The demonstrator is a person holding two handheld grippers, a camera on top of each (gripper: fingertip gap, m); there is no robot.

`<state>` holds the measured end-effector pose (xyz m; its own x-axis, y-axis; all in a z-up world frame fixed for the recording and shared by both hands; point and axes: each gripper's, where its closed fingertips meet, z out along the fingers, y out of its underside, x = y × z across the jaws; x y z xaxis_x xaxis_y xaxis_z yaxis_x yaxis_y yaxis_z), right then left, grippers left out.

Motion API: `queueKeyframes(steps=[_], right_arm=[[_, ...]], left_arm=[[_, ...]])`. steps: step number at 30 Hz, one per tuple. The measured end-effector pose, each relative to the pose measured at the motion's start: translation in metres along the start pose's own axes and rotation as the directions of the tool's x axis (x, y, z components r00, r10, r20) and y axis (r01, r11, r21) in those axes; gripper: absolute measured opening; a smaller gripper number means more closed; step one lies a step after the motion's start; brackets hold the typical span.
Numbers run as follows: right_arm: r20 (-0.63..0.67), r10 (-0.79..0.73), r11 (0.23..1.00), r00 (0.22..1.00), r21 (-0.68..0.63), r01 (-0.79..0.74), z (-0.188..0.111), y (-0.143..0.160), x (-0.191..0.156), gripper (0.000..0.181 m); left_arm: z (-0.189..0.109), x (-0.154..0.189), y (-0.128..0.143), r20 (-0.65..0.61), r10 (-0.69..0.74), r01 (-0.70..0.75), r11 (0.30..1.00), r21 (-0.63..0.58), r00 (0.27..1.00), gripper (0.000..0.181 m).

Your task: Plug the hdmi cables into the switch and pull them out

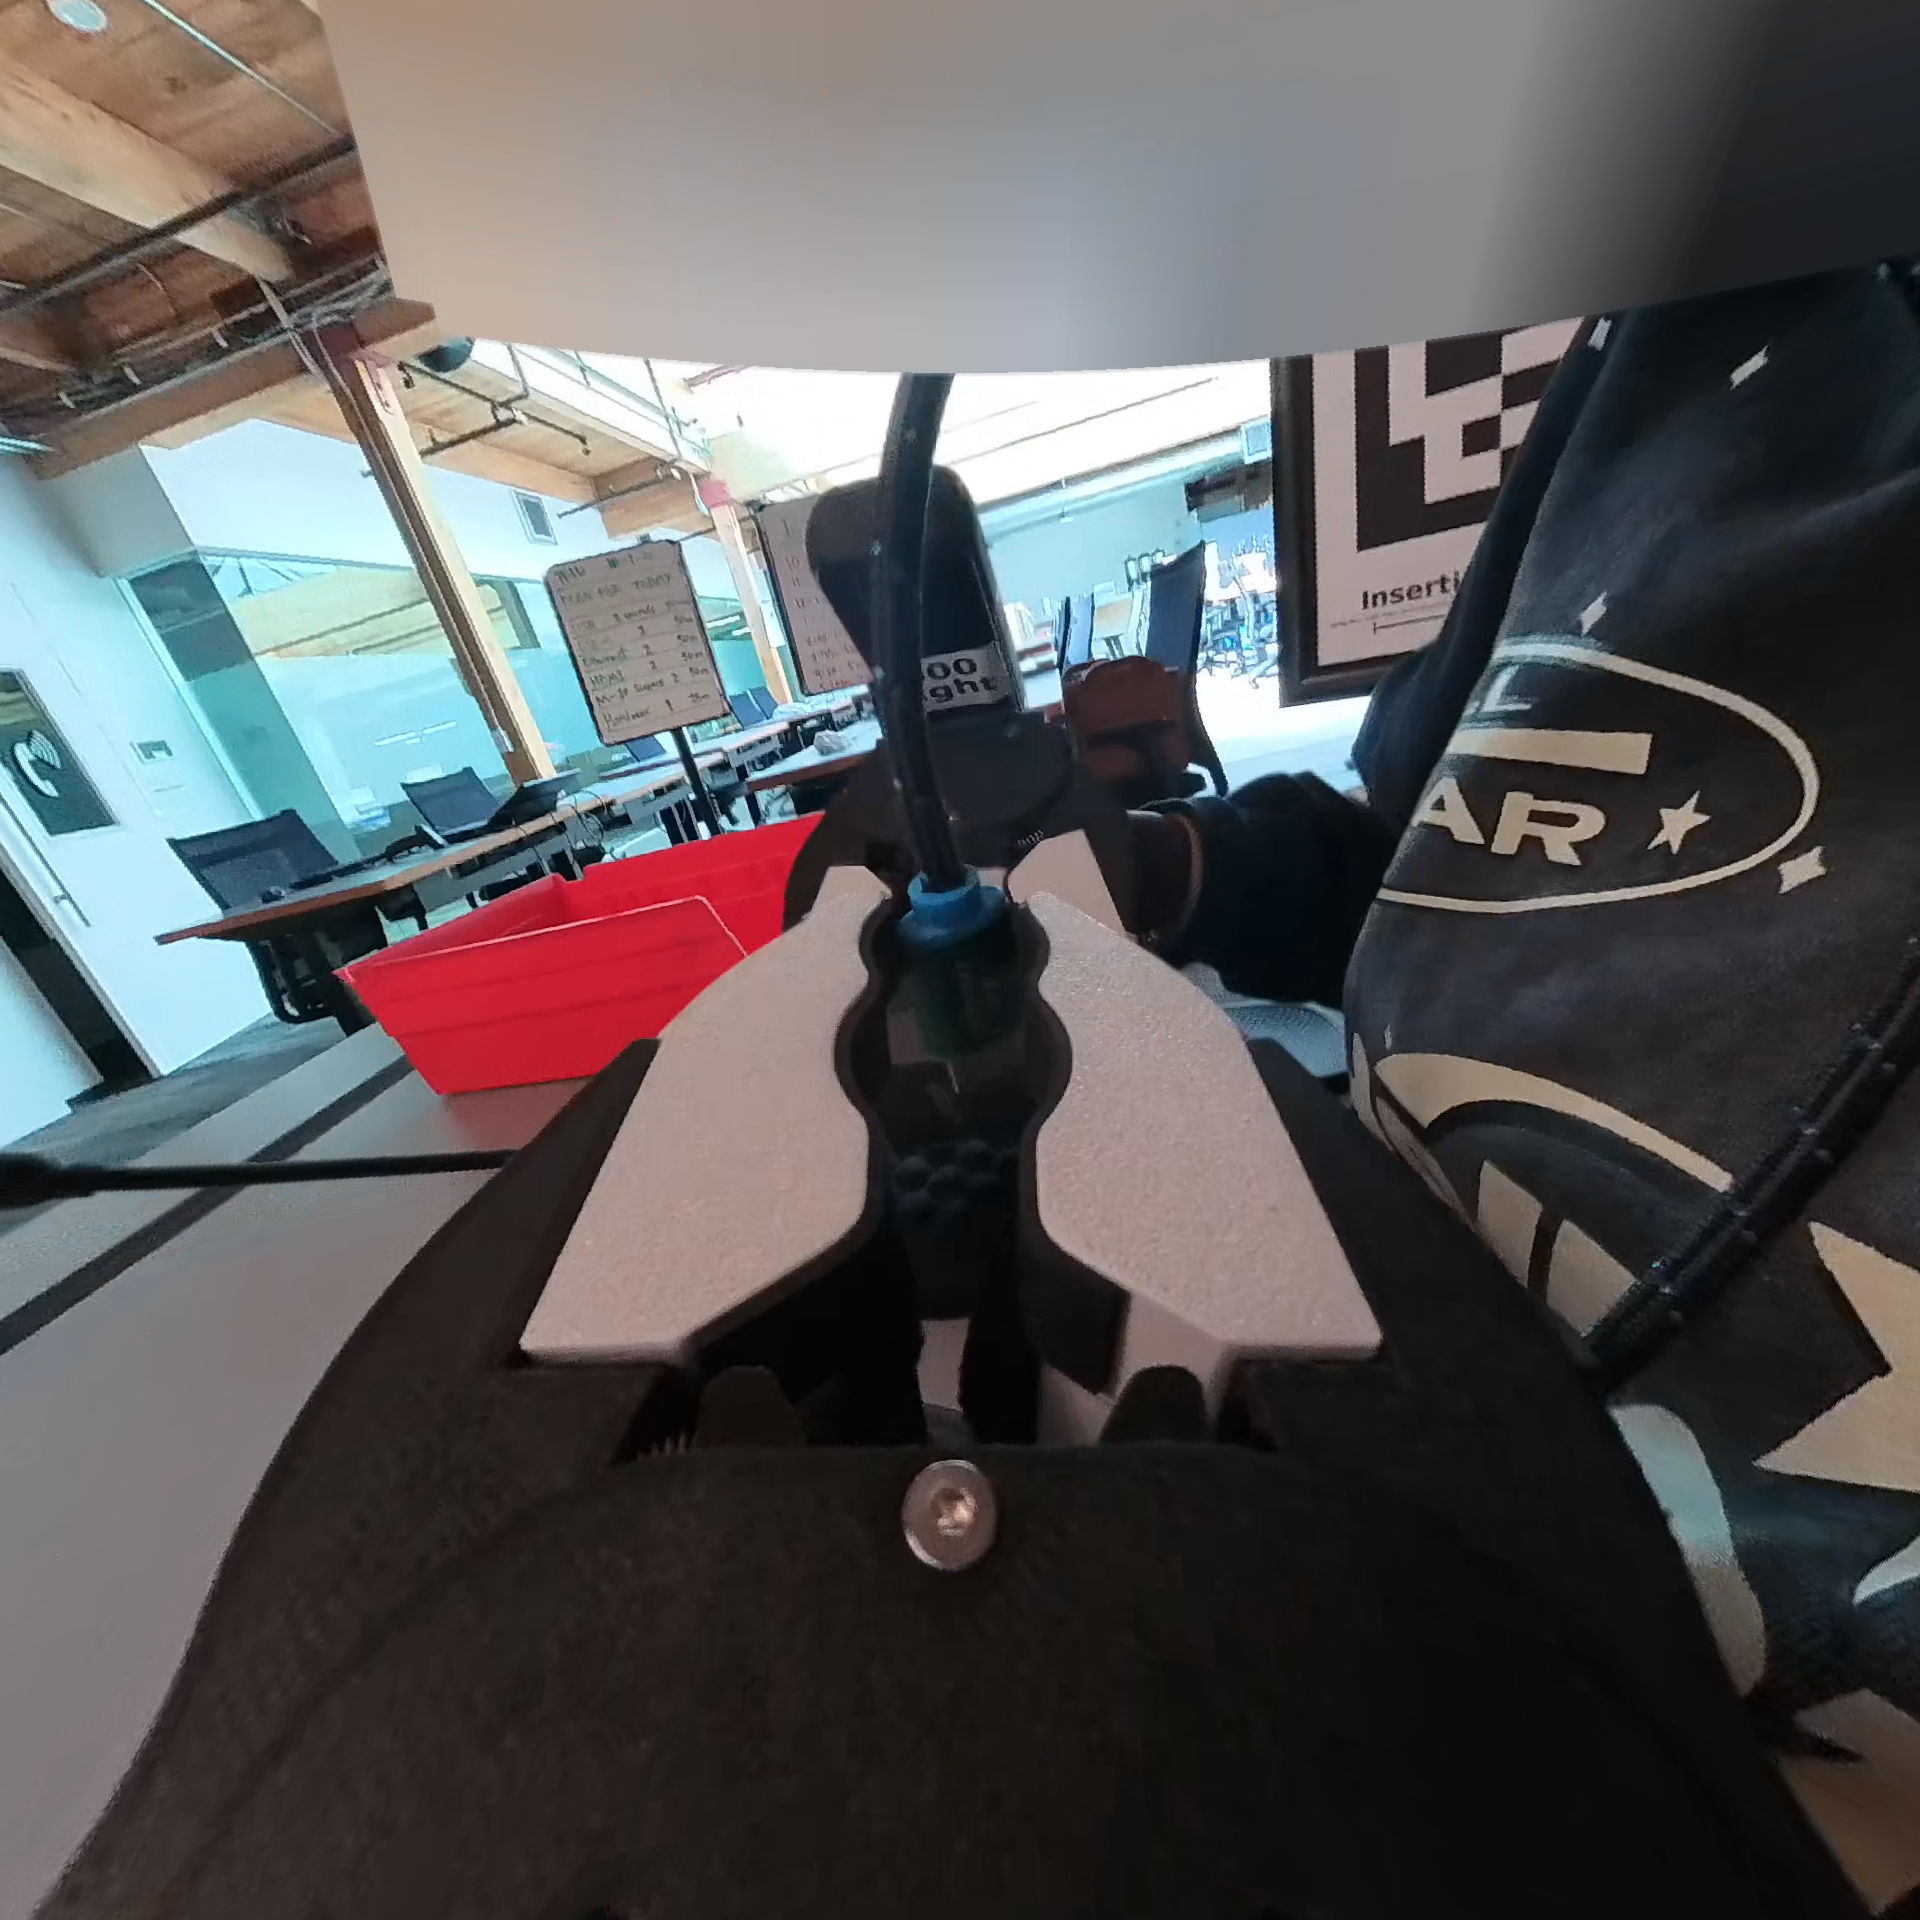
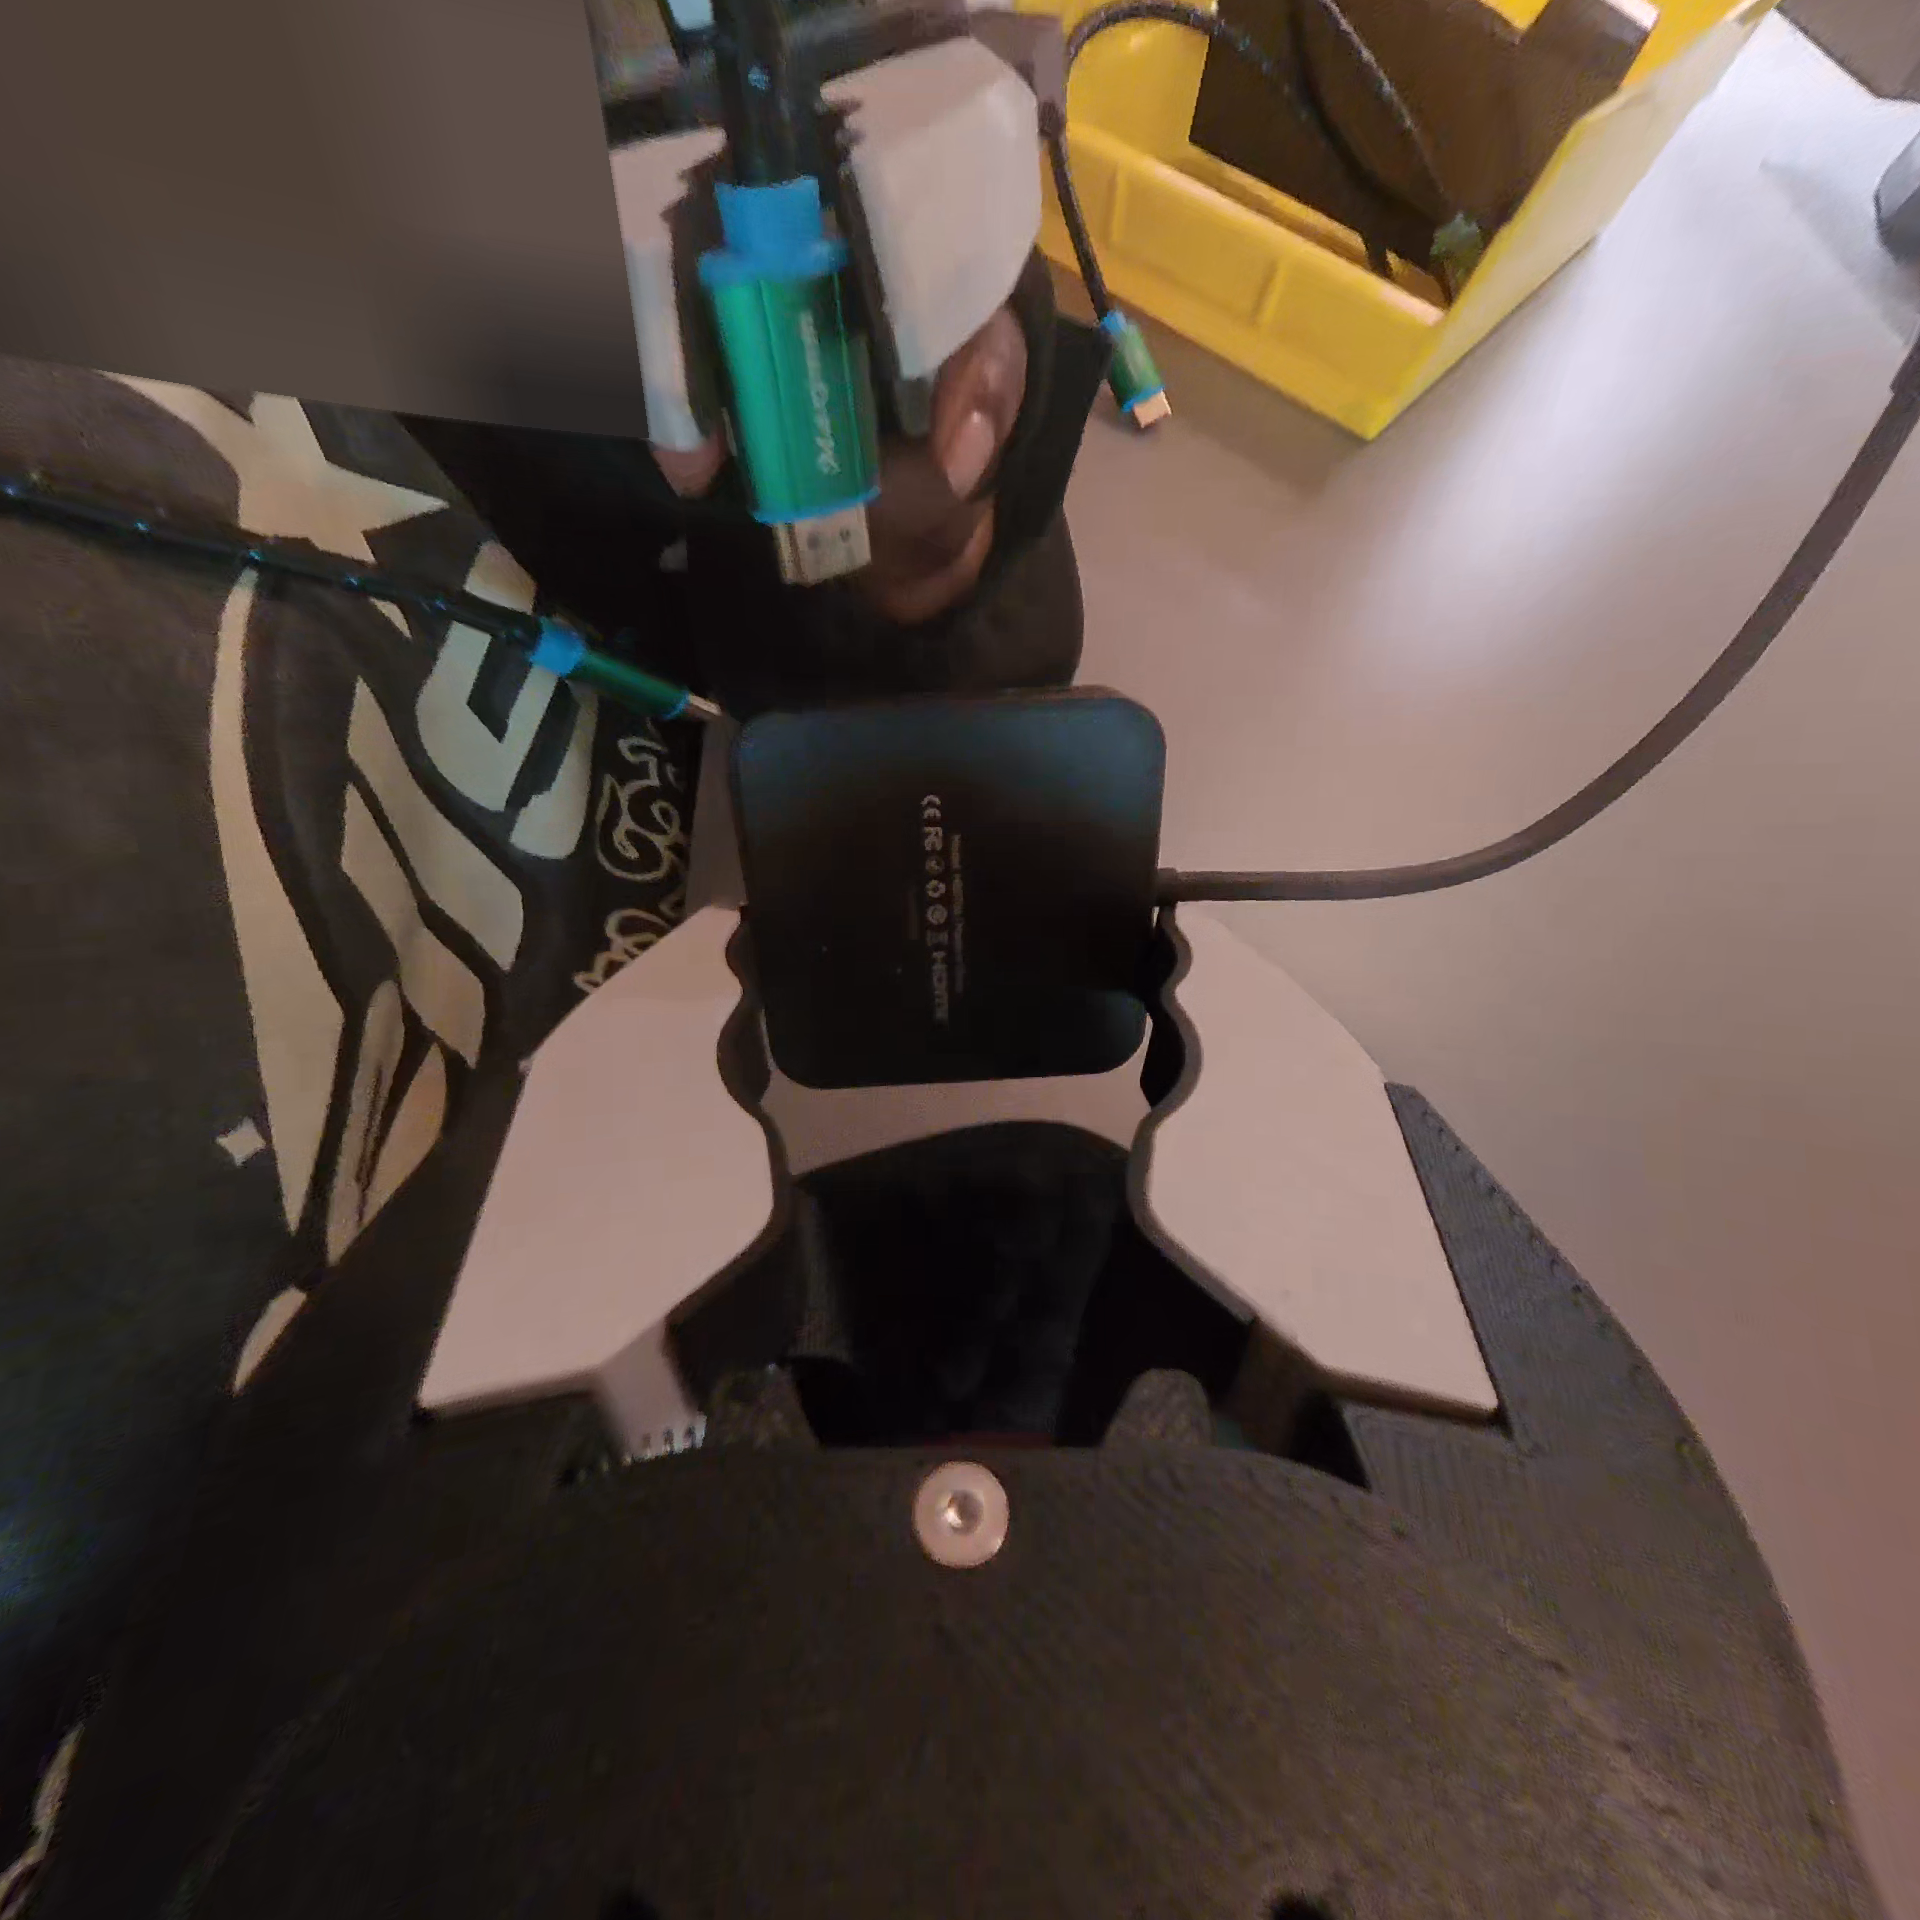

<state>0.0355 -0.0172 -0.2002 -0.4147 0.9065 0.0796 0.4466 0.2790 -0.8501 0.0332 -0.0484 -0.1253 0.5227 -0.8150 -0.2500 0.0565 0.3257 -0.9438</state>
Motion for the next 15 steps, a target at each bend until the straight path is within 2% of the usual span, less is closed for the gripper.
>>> queueKeyframes(steps=[2, 6, 11, 15], right_arm=[[0.017, 0.001, 1.000, 1.000, 0.022, -0.001, 0.005, -0.007, -0.005, 0.073], [0.038, -0.012, 0.999, 0.999, 0.035, 0.011, 0.013, -0.015, -0.012, 0.072], [0.111, 0.006, 0.988, 0.994, 0.152, -0.023, 0.012, -0.041, -0.023, 0.072], [0.230, 0.009, 0.978, 0.973, 0.203, -0.056, 0.012, -0.061, -0.047, 0.073]], left_arm=[[-0.001, -0.001, -0.006, 0.010, 0.002, -0.002, 0.999, 0.045, 1.000, 0.020], [-0.012, 0.000, -0.034, 0.024, 0.010, -0.015, 0.973, 0.232, 1.000, 0.019], [-0.029, 0.013, -0.066, -0.024, 0.032, -0.018, 0.890, 0.455, 0.999, 0.019], [-0.031, 0.024, -0.075, -0.092, 0.049, 0.006, 0.855, 0.518, 0.995, 0.019]])
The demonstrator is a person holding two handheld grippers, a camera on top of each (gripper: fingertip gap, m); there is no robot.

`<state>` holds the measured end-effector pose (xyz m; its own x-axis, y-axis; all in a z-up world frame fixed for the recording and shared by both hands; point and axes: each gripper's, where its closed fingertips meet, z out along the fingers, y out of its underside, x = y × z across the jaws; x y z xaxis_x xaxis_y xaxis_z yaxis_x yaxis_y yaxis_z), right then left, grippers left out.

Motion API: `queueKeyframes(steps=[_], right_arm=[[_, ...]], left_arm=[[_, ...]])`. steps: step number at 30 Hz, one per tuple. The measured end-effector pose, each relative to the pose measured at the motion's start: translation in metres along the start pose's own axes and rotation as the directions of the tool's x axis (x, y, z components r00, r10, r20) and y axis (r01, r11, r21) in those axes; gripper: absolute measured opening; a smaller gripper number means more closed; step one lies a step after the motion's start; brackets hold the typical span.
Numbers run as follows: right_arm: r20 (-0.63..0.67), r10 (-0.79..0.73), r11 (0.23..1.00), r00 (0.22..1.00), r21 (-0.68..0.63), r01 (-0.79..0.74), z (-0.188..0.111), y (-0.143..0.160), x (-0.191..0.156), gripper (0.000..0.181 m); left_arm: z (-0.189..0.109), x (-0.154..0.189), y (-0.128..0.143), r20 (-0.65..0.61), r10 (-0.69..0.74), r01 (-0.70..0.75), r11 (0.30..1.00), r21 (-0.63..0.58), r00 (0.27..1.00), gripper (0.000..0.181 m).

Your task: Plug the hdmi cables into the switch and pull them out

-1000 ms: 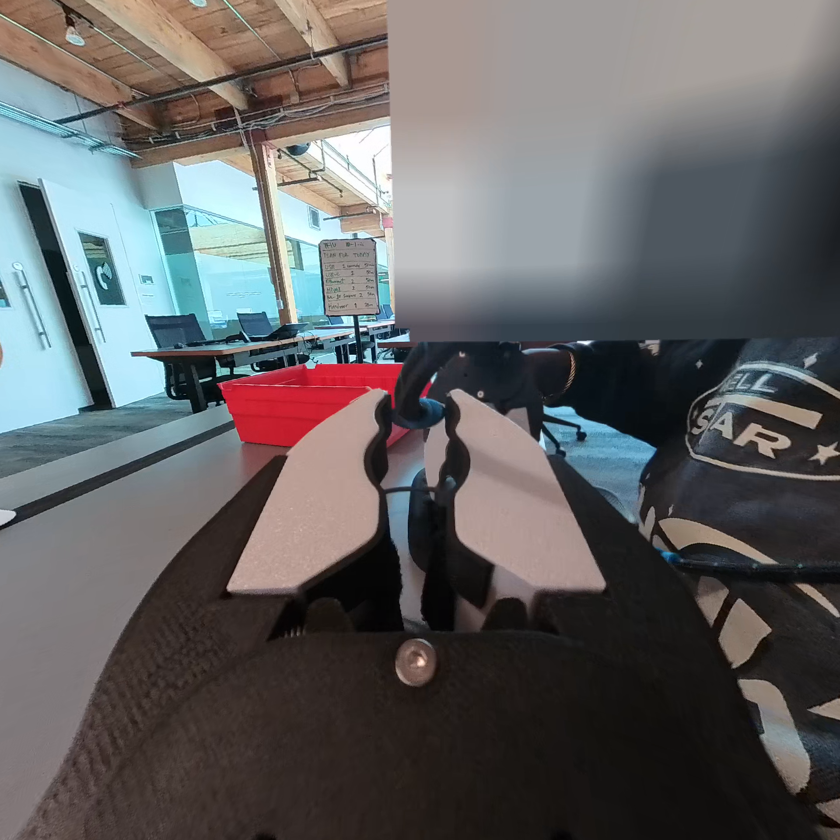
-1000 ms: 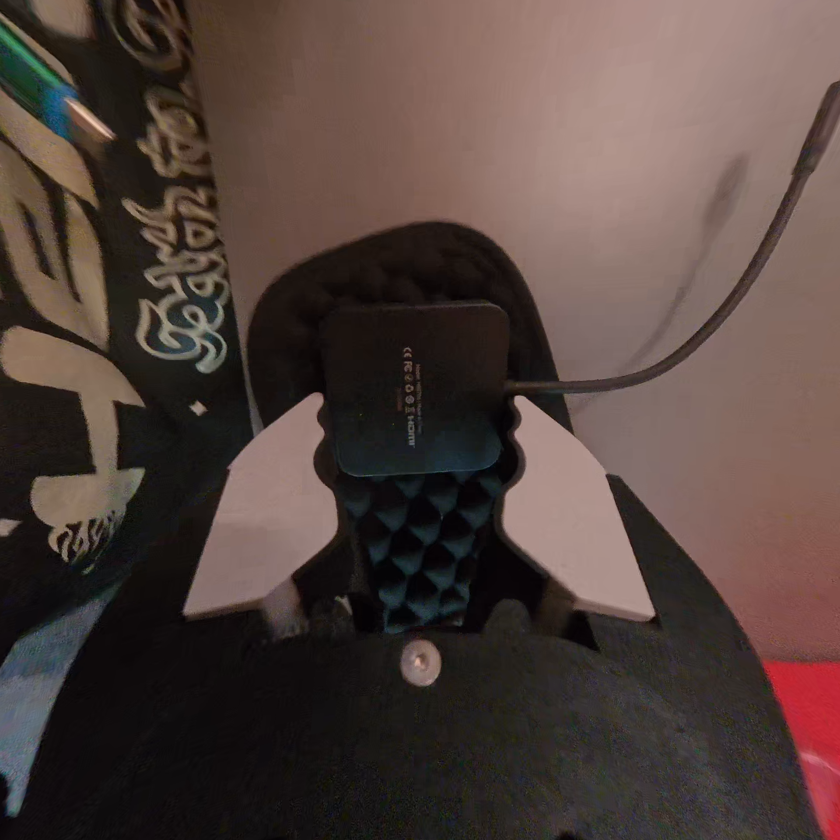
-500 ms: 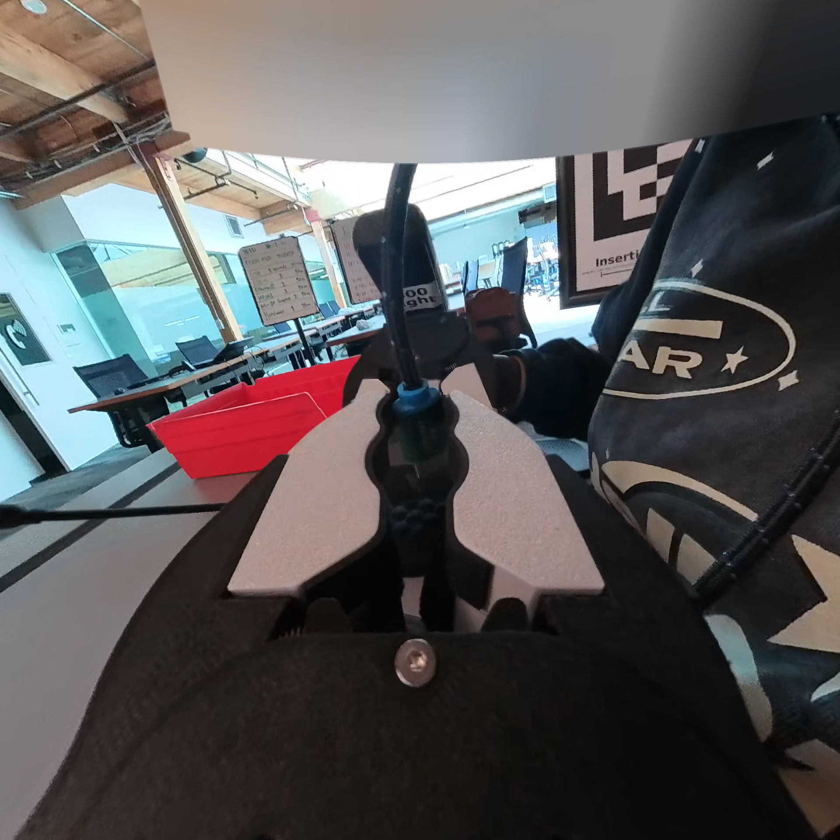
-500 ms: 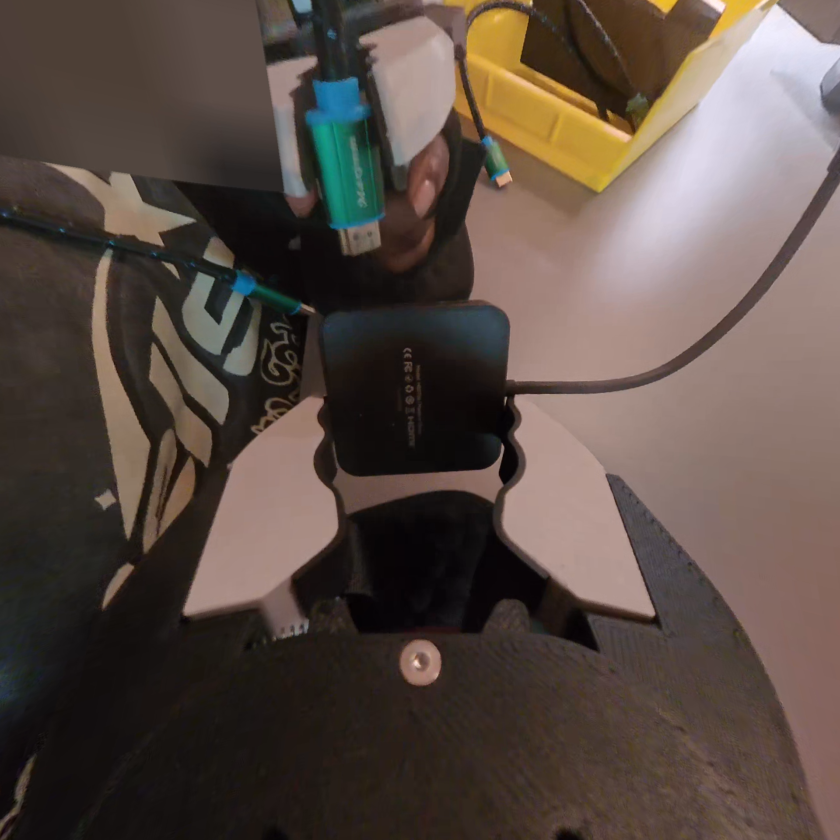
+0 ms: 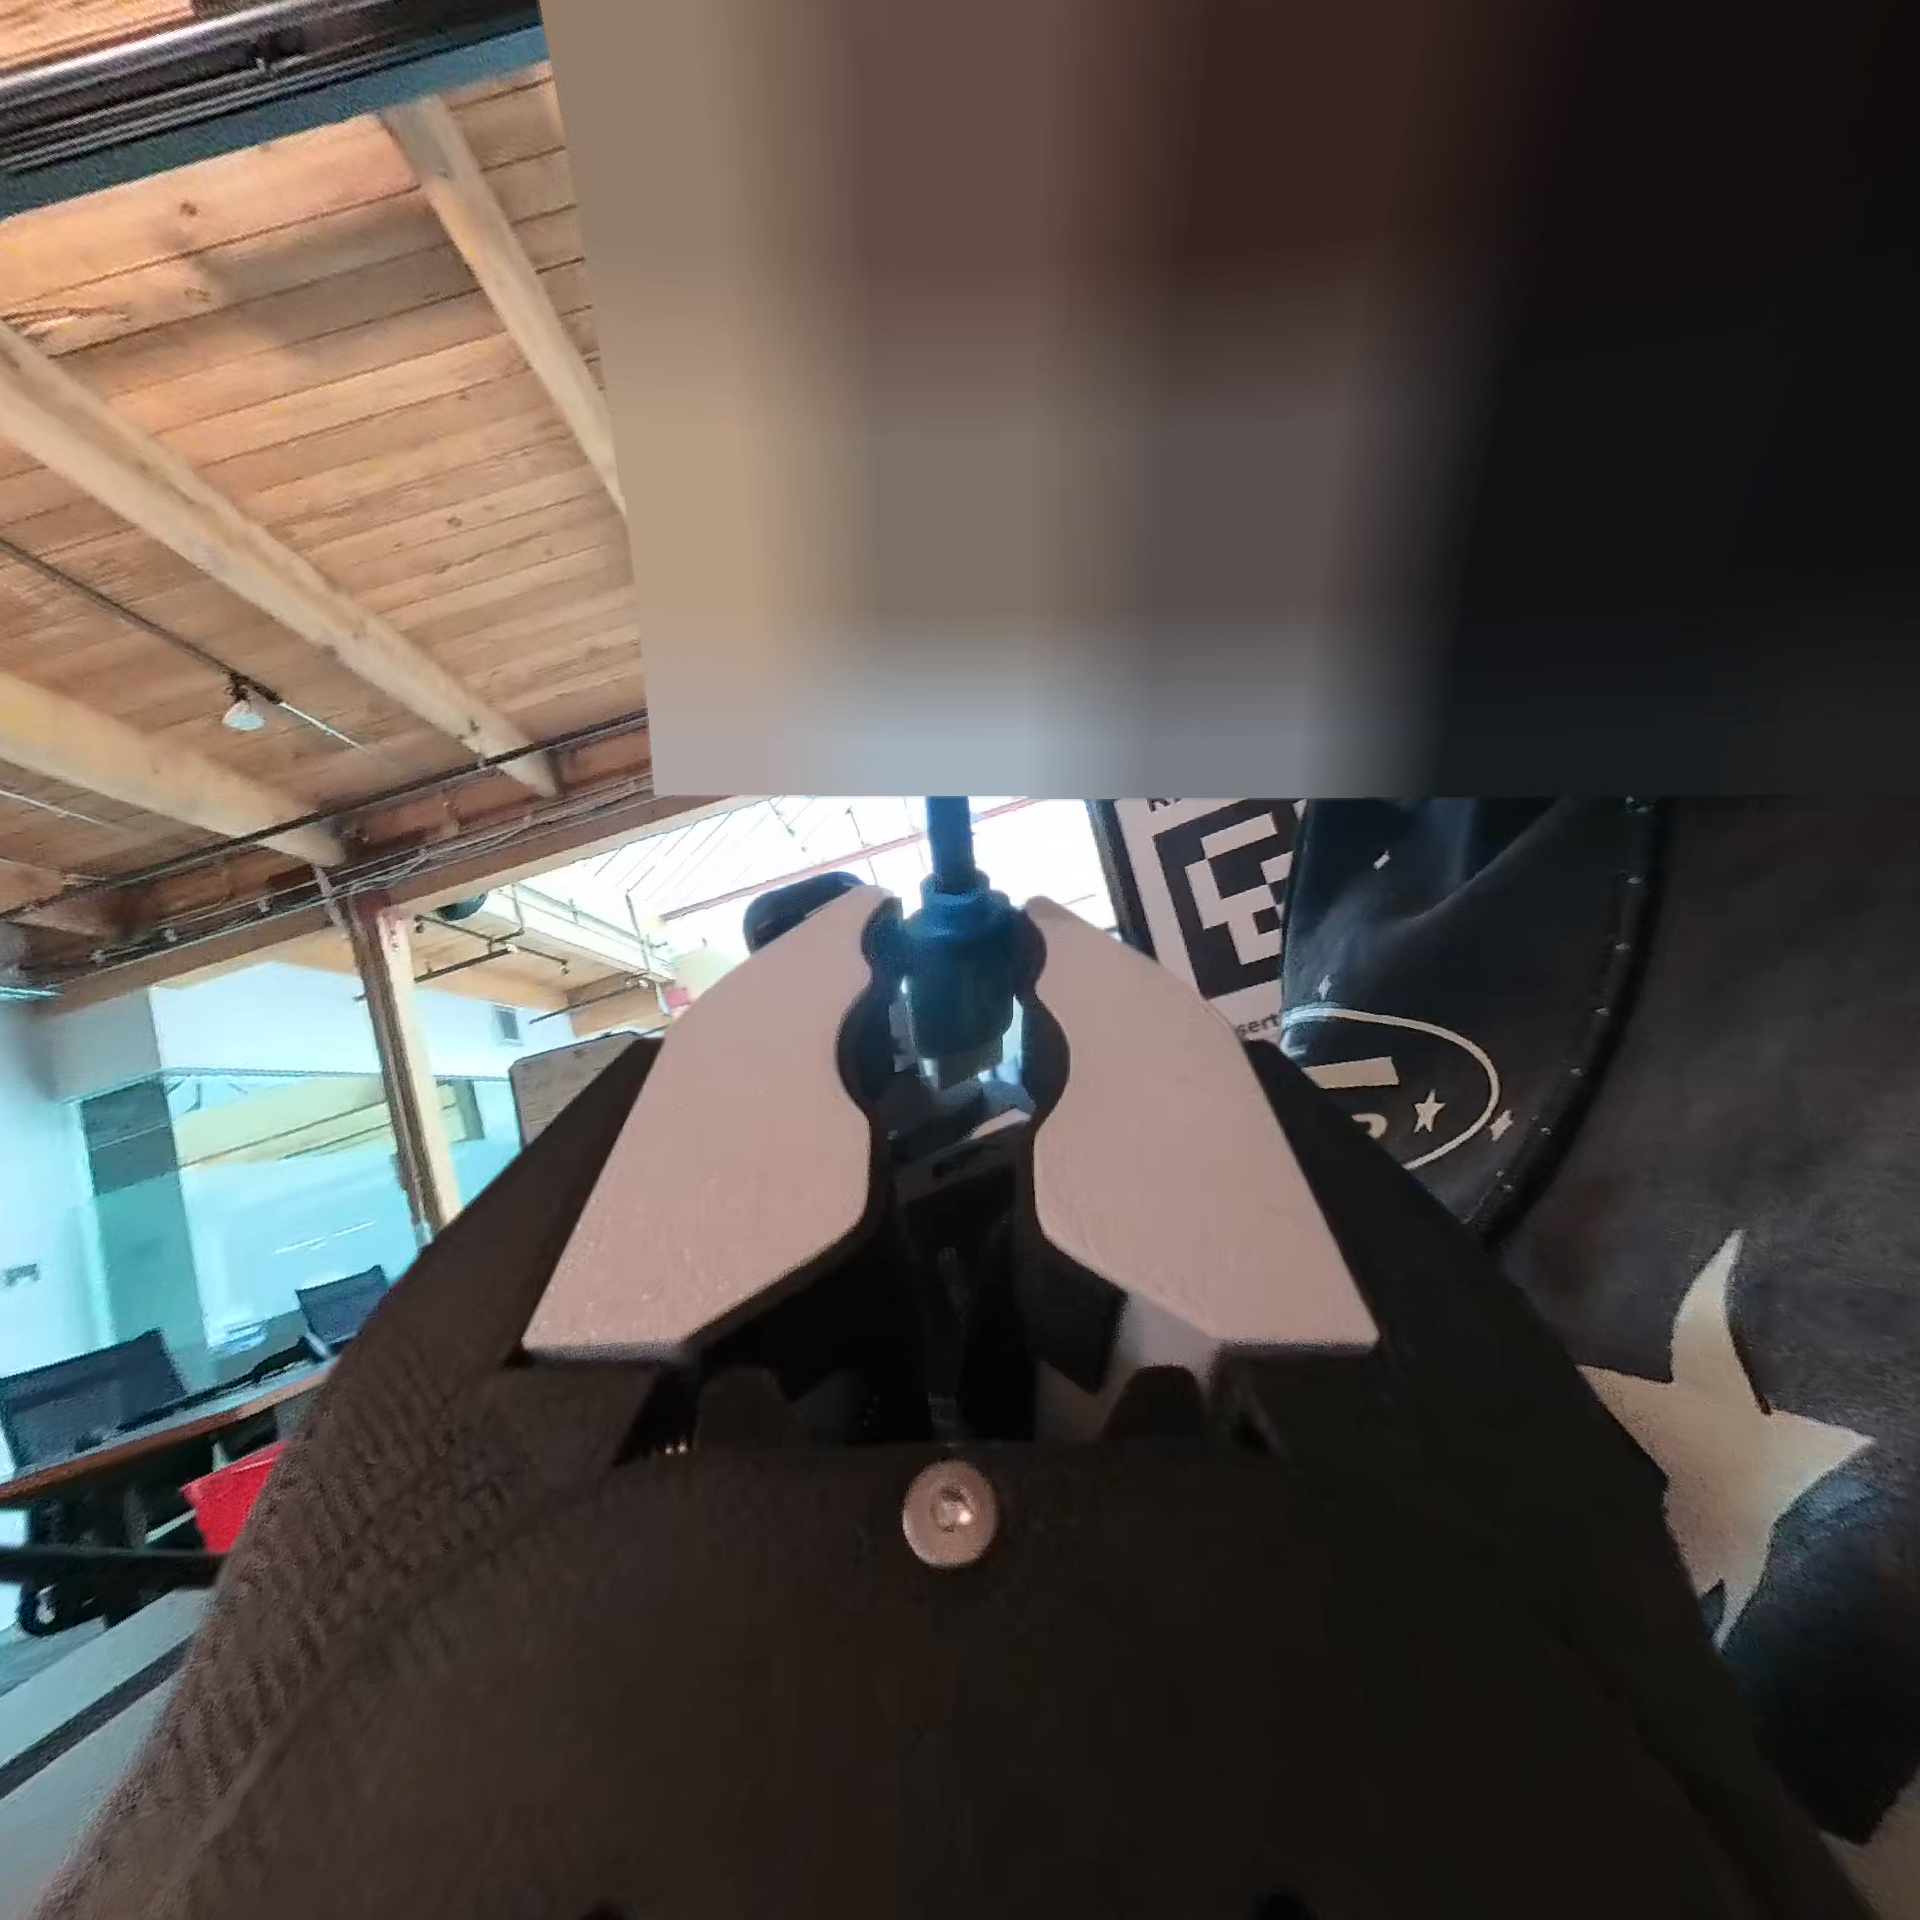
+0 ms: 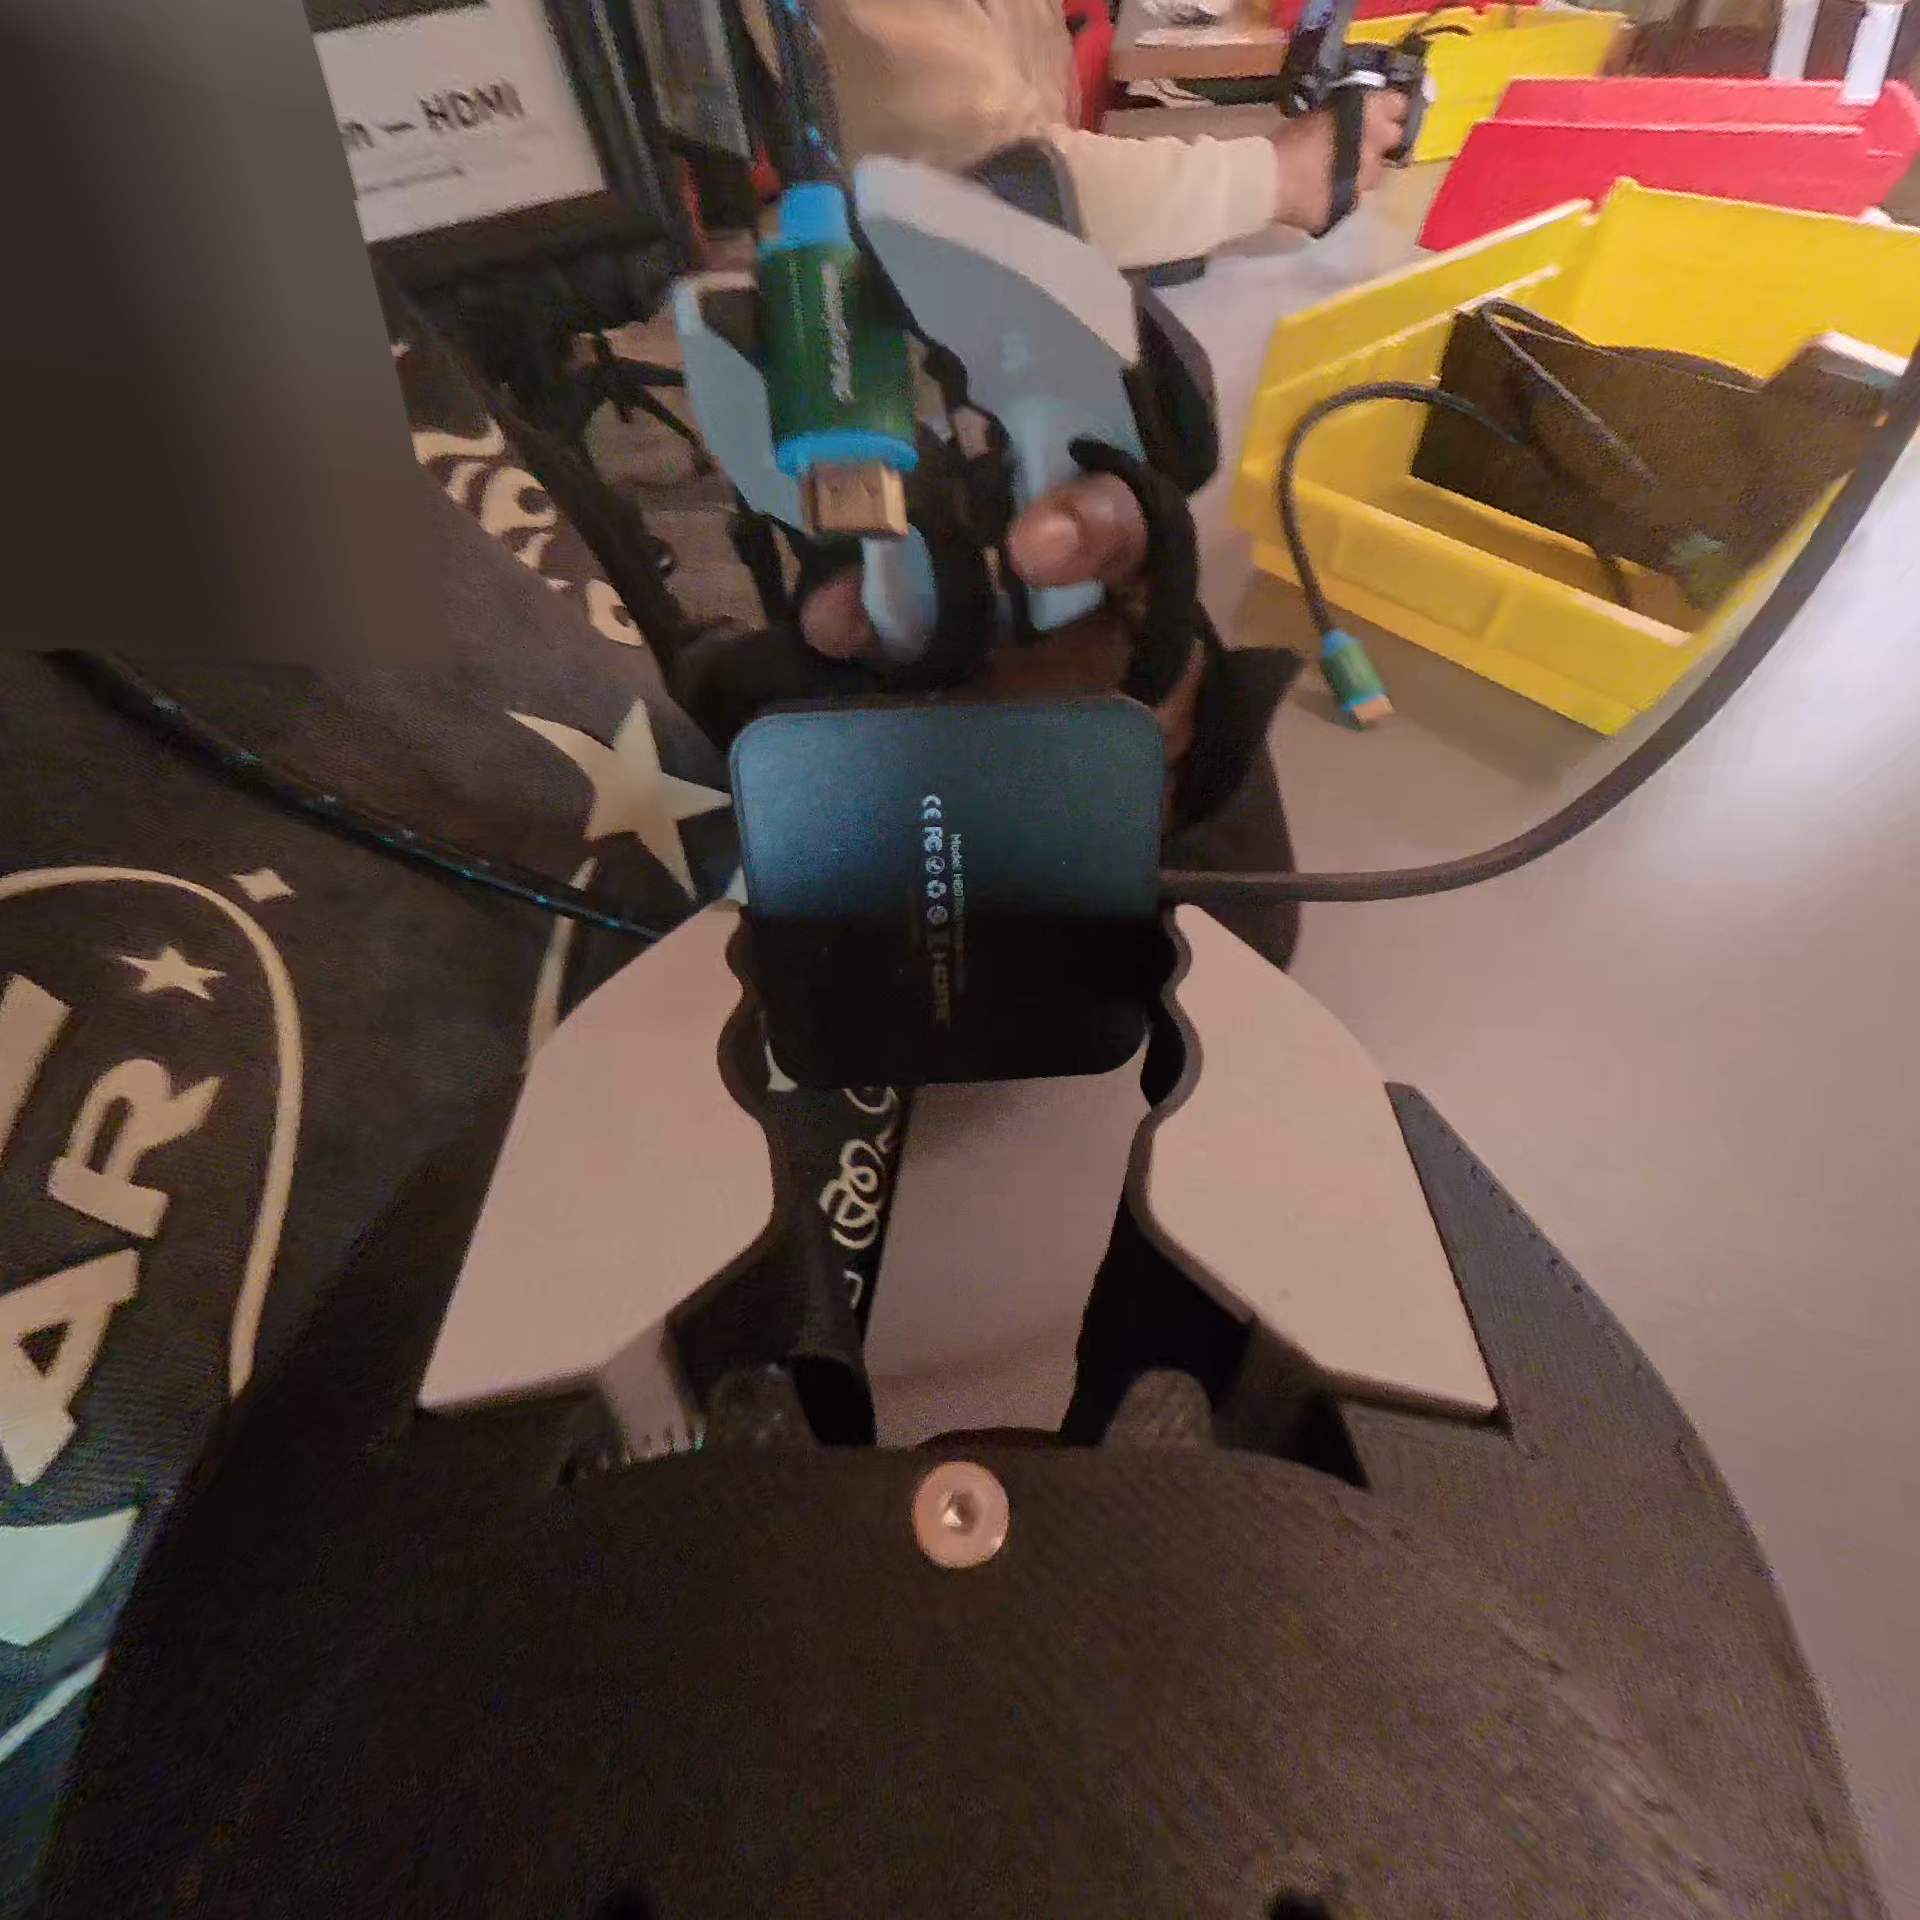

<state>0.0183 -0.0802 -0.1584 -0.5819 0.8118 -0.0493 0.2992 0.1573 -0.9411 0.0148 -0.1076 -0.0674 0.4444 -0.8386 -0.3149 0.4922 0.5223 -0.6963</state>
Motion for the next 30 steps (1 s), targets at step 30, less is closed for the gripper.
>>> queueKeyframes(steps=[30], right_arm=[[-0.002, 0.037, 0.997, 0.999, -0.064, -0.037, -0.001, 0.002, -0.013, 0.072]], left_arm=[[0.003, 0.011, 0.027, -0.060, -0.019, 0.007, 0.982, -0.190, 0.998, 0.021]])
